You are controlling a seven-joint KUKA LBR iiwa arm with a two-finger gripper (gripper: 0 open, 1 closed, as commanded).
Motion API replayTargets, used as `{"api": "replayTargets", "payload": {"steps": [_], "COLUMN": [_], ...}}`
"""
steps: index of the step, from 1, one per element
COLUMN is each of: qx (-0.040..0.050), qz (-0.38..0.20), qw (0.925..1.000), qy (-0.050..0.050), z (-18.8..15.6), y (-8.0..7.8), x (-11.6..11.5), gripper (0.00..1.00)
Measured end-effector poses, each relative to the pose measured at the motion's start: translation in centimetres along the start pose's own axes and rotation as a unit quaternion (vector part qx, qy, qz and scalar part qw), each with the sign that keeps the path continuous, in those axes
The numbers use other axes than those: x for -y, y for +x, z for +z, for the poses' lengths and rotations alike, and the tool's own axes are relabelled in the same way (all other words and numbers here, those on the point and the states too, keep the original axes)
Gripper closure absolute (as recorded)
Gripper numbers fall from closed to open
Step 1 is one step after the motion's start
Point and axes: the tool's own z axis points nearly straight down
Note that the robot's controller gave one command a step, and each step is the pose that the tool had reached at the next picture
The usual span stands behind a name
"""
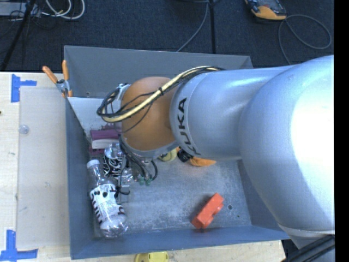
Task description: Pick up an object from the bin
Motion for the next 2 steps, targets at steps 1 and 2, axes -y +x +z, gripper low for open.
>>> {"api": "replayTargets", "payload": {"steps": [1,2], "qx": [0.0022,0.0017], "qz": [0.002,0.015], "qw": [1.0000,0.9999], "qy": [-0.001,0.001], "z": [-0.4,2.1], "y": [-0.1,-0.5], "x": [0.1,-0.5], "gripper": [0.00,1.00]}}
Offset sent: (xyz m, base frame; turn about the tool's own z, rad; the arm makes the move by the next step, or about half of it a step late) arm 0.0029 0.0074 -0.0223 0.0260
